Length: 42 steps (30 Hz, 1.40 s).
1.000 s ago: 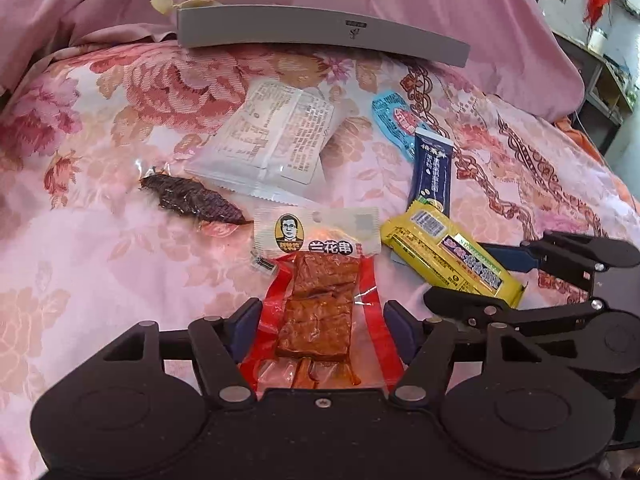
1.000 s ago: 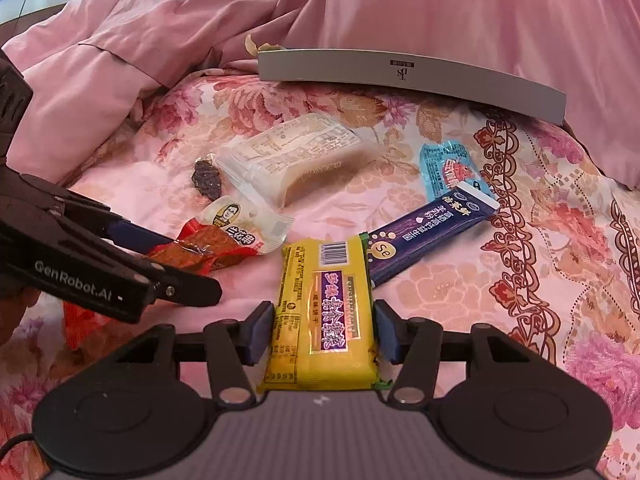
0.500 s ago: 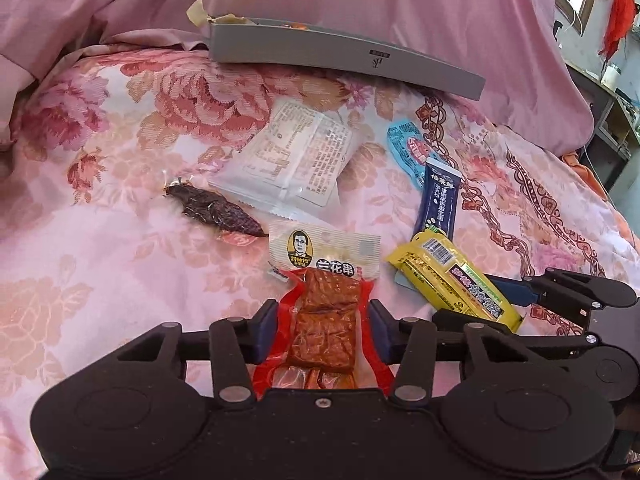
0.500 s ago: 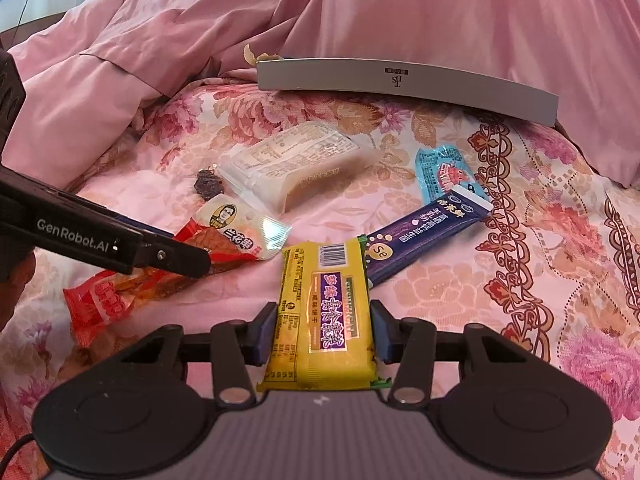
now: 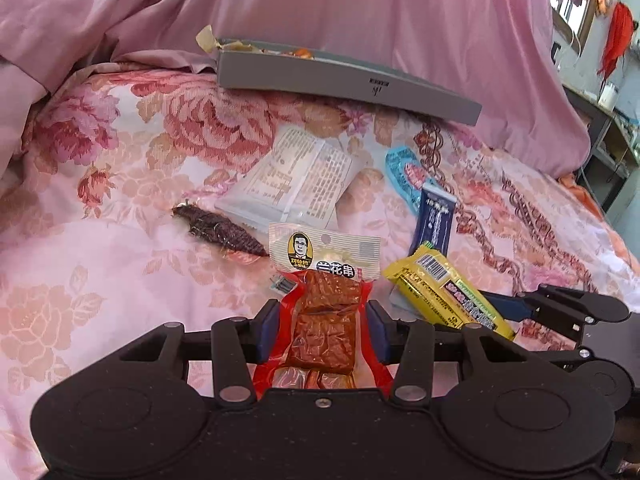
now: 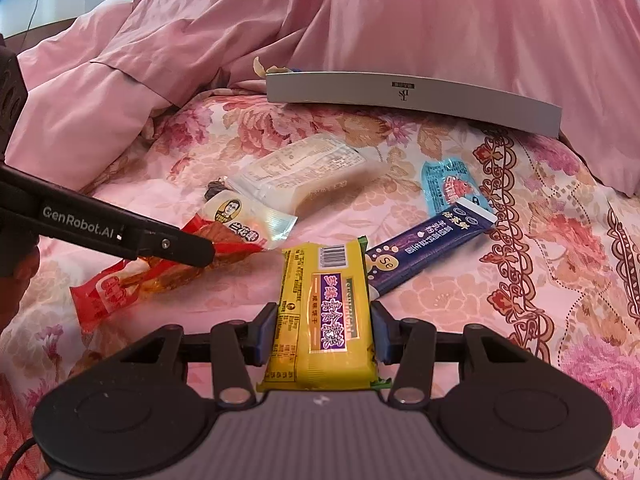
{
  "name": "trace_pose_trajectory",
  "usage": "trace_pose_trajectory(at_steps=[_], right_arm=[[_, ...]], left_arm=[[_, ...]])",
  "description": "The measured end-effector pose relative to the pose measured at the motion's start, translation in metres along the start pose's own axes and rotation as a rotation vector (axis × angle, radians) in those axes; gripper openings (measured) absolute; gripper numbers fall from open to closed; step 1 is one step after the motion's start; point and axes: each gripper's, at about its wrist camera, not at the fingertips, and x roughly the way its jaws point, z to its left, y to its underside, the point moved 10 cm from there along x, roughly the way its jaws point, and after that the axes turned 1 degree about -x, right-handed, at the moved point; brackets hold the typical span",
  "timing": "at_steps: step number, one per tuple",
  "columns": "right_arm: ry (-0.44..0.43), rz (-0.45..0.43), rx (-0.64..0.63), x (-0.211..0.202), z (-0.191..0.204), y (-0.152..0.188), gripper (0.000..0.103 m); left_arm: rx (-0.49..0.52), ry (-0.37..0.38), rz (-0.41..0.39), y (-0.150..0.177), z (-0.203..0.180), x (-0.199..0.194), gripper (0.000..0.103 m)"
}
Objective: Organize snacks
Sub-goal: 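Lift both snacks and carry them into the grey tray, opening both tools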
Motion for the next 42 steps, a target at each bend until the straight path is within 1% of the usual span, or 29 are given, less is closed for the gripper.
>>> trace_pose_trajectory(at_steps=[7, 12, 17, 20, 24, 27, 29, 33, 37, 42], right_arm=[[-0.003, -0.047, -0.009, -0.007, 0.000, -0.009, 0.052], [-0.025, -0.080, -0.021, -0.011, 0.003, -0.017, 0.052], [-0.033, -0.109, -0.032, -0.016, 0.000, -0.029, 0.052], [-0.026, -0.140, -0.040, -0.017, -0.007, -0.043, 0.052], [-0.027, -0.180, -0.040, -0.016, -0.019, -0.071, 0.052], [-0.029, -0.216, -0.043, -0.015, -0.028, -0.095, 0.052], [-0.031, -0.243, -0.053, -0.015, -0.033, -0.113, 0.052], [-0.024, -0.286, -0.070, -0.010, -0.048, -0.150, 0.052], [-0.011, -0.323, -0.071, 0.001, -0.066, -0.188, 0.052], [0.010, -0.345, -0.053, 0.025, -0.088, -0.227, 0.052]], left_arm=[[-0.057, 0.020, -0.072, -0.009, 0.003, -0.008, 0.048], [-0.082, 0.029, -0.134, -0.018, 0.005, -0.015, 0.048], [-0.105, 0.022, -0.189, -0.034, 0.009, -0.022, 0.049], [-0.118, 0.012, -0.216, -0.049, 0.011, -0.026, 0.049], [-0.144, -0.003, -0.276, -0.083, 0.014, -0.032, 0.049], [-0.158, -0.010, -0.328, -0.119, 0.012, -0.034, 0.049], [-0.148, -0.017, -0.364, -0.142, 0.010, -0.034, 0.050], [-0.150, -0.044, -0.418, -0.188, 0.011, -0.026, 0.050], [-0.173, -0.079, -0.439, -0.226, 0.018, -0.010, 0.050], [-0.150, -0.114, -0.439, -0.259, 0.027, 0.015, 0.050]])
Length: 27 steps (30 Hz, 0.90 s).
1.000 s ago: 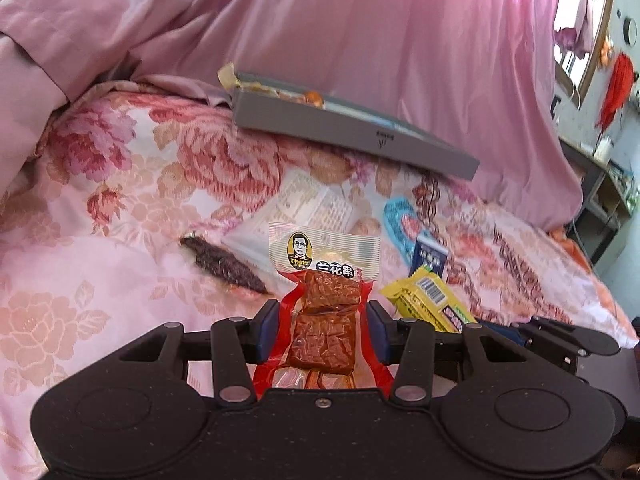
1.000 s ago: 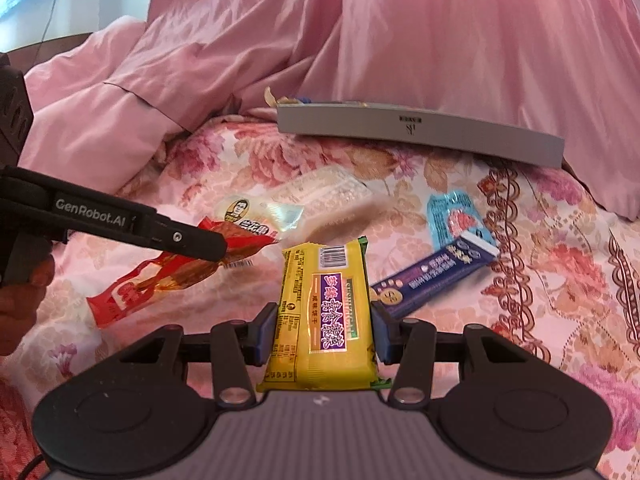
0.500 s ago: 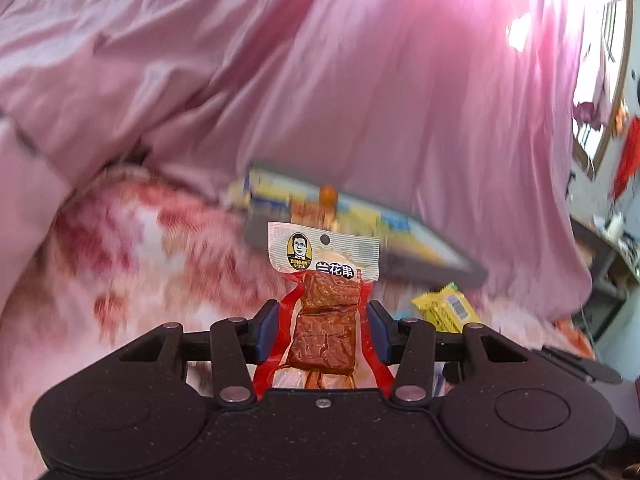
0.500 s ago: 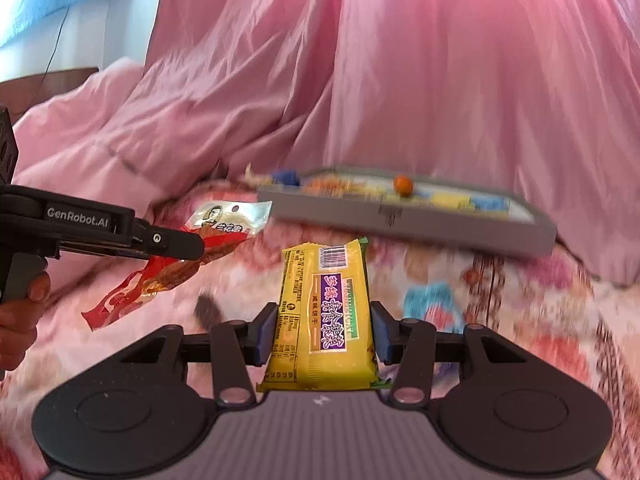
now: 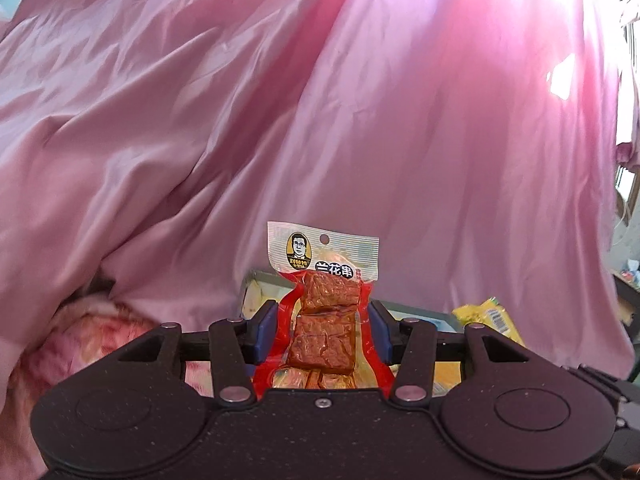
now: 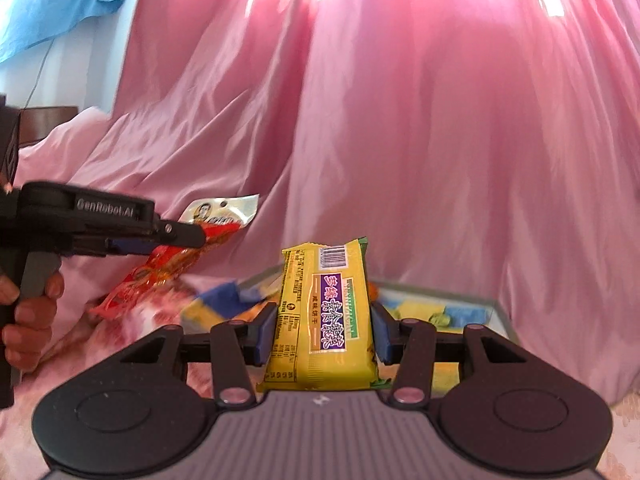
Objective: Organize snacks
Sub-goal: 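Lift both snacks and carry them into the grey tray, opening both tools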
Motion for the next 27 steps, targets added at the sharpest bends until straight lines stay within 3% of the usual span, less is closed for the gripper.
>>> trace_pose_trajectory(at_steps=[7, 15, 27], right_arm=[[0.033, 0.037, 0.066, 0.053, -0.025, -0.002, 0.052], [0.049, 0.113, 0.070, 0.103, -0.026, 0.010, 0.052], [0.036, 0.190, 0.061, 0.130, -0.017, 0.027, 0.052]], left_arm=[[-0.005, -0.011, 0.066, 0.005, 0.004, 0.048, 0.050], [0.004, -0.022, 0.130, 0.018, 0.012, 0.082, 0.050], [-0.003, -0.055, 0.205, 0.037, 0.022, 0.101, 0.055]])
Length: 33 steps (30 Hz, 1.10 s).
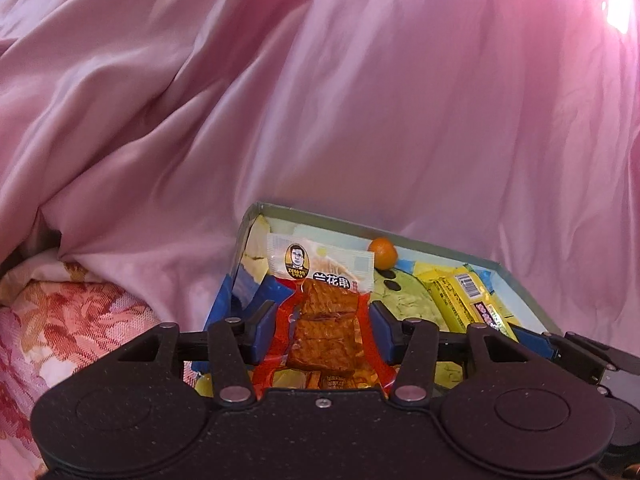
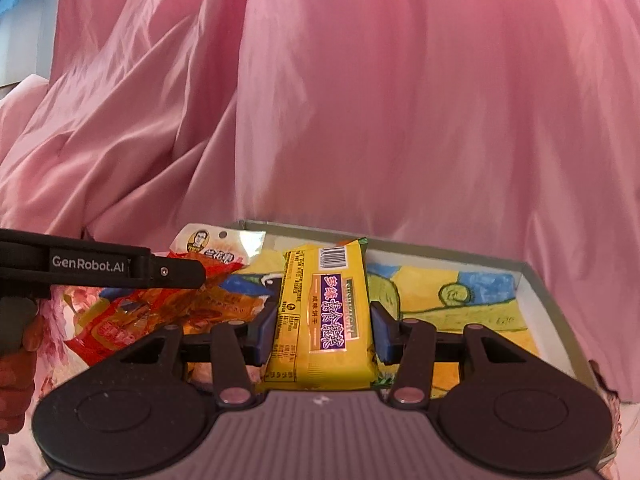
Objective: Organize snacks
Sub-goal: 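Lift both snacks and carry them into the grey tray, opening both tools, then withdraw both tools from the tray back over the remaining snacks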
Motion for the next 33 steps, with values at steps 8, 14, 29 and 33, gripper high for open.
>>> trace_pose_trajectory(at_steps=[8, 14, 29, 33], right_arm=[[0.016, 0.004, 0.032, 0.003, -0.002, 0.007, 0.065], [0.034, -0.070, 0.029, -0.024, -0.003, 0.001, 0.081], [0.114, -0.302, 0.052, -0.150, 0.000, -0.022, 0.103], [0.129, -0.335, 0.053, -0.178, 0.004, -0.016, 0.103]], left_arm=[[-0.009, -0.047, -0.028, -0.008, 0.004, -0.013, 0.084], [0.026, -0.045, -0.126, -0.023, -0.009, -0.043, 0.100], [0.113, -0.015, -0.320, -0.014, -0.039, -0.158, 0.102], [0.131, -0.020, -0.336, 0.004, -0.036, -0.185, 0.102]])
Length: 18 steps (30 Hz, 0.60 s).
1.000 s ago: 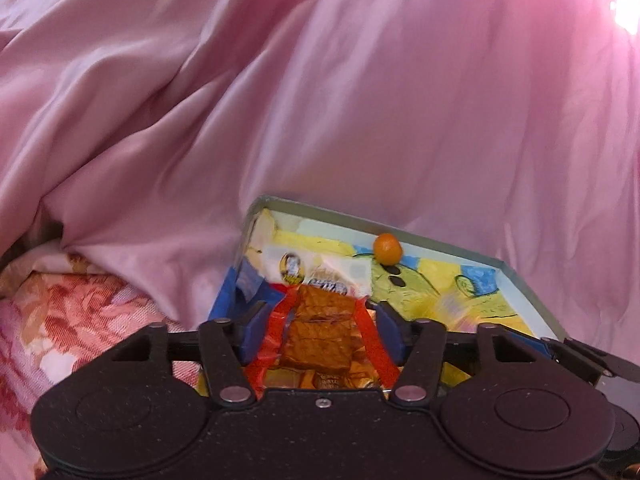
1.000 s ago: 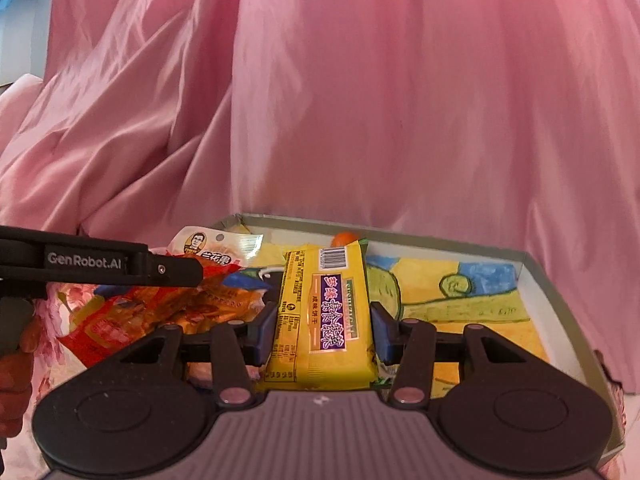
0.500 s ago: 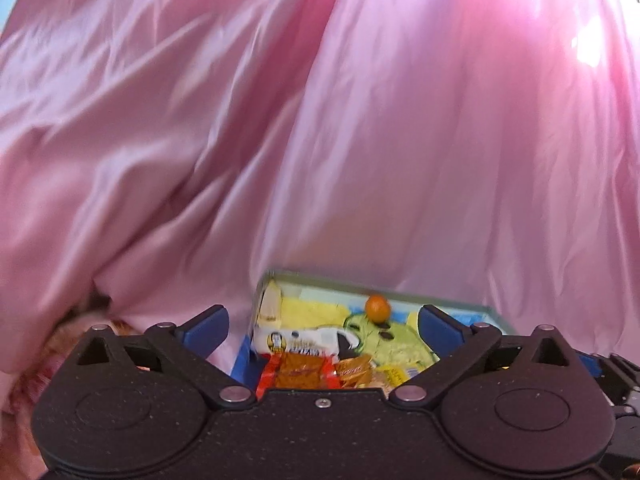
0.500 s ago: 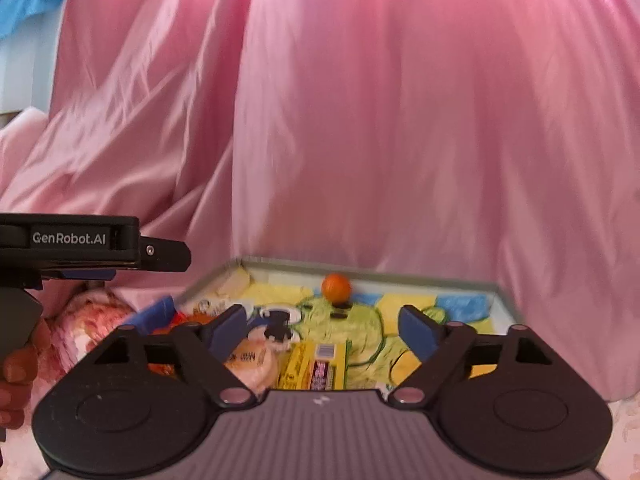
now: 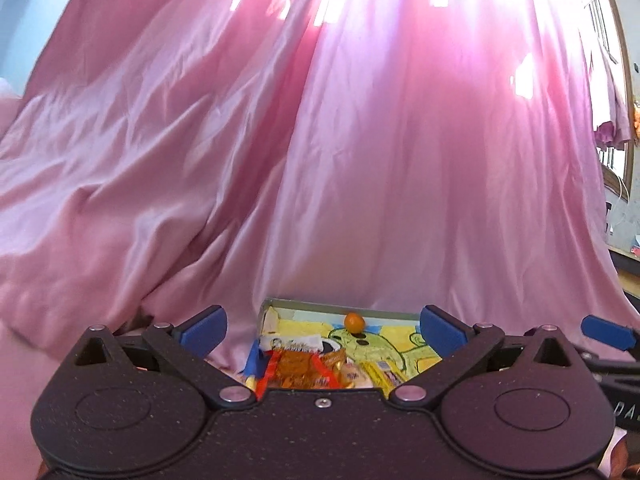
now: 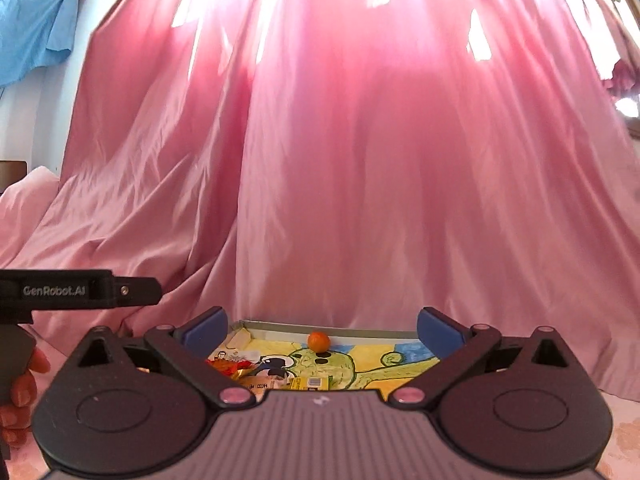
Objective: Organize snacks
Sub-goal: 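Withdraw both tools from the tray back over the remaining snacks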
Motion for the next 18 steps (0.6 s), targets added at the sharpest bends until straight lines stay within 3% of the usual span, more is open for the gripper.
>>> trace_pose_trajectory(at_steps=[9, 18], right_arm=[[0.026, -0.016, 0.015, -0.052, 0.003, 0.015, 0.103], [0.052, 0.033, -0.019, -0.083, 0.008, 0.058, 0.103]], left_arm=[[0.015, -0.020, 0.011, 0.031, 0.012, -0.056, 0.102], [0.112, -0.010, 0.046, 0.079, 0.026, -0.093, 0.102]])
